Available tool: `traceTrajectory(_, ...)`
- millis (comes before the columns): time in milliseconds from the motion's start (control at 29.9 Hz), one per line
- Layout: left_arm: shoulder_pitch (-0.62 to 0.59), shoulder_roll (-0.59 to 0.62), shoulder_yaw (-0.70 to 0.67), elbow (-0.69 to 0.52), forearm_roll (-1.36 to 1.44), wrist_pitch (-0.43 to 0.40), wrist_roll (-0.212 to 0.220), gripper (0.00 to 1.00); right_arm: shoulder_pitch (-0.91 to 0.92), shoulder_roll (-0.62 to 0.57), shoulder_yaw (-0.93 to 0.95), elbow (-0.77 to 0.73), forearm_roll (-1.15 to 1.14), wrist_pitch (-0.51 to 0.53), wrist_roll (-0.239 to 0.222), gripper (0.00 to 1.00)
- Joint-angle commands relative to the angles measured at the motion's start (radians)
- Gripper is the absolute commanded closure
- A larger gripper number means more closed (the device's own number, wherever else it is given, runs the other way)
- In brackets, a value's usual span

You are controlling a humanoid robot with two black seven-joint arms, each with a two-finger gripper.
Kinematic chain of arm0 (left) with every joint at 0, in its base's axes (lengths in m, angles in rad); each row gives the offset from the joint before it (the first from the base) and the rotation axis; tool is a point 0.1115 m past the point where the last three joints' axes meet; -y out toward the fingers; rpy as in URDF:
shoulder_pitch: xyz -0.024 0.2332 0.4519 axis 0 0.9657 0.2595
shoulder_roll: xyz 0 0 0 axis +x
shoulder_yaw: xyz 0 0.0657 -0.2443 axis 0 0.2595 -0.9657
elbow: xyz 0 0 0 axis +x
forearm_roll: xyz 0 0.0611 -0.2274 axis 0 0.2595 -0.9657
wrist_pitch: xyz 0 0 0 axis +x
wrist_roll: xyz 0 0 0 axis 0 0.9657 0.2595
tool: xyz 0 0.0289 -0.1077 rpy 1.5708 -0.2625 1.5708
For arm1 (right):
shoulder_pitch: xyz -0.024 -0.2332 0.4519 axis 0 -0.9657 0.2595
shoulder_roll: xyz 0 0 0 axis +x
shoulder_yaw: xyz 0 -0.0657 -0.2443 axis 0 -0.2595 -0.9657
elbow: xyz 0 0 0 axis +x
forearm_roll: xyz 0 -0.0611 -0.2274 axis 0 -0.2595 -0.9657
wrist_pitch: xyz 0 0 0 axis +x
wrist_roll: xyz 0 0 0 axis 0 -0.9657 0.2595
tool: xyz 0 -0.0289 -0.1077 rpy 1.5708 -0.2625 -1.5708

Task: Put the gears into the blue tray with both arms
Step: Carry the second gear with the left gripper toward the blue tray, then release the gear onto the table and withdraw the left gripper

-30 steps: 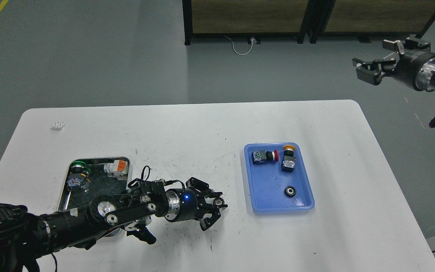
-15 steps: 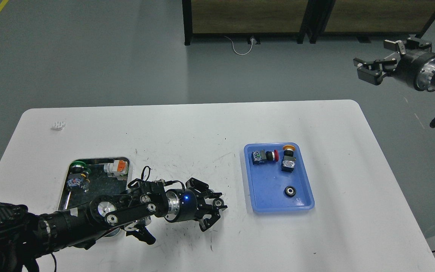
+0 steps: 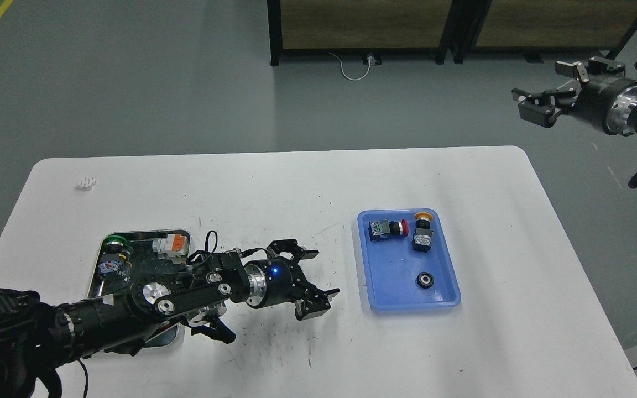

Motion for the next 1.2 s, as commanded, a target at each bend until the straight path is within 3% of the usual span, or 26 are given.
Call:
traceTrajectory(0, -0.064, 0.0, -0.046, -0.02, -0.062, -0.009, 0.002, 0.07, 0.0, 0.032, -0.029, 0.026, 0.0, 0.037, 0.001, 0.06)
traceTrajectory(301, -0.145, 0.421, -0.057, -0.148, -0.159, -0.033, 0.001, 0.07, -0.002, 0.142, -0.149, 0.108, 0.023, 0.088, 0.014, 0.05)
traceTrajectory(601, -0.133, 0.788, -0.057, -0.261, -0.184, -0.046, -0.012, 0.02, -0.005, 0.363, -0.314, 0.121, 0.021, 0.093, 0.0, 0.02)
traceTrajectory(835, -0.108, 0.936, -0.055, -0.285, -0.22, -0.05, -0.051, 0.02, -0.005, 0.469, -0.434, 0.121, 0.021, 0.12, -0.005, 0.01)
traceTrajectory(1169, -0.105, 1.011, -0.057, -0.288, -0.256, -0.049, -0.065, 0.02, -0.005, 0.612, -0.522, 0.113, 0.025, 0.108, -0.006, 0.0)
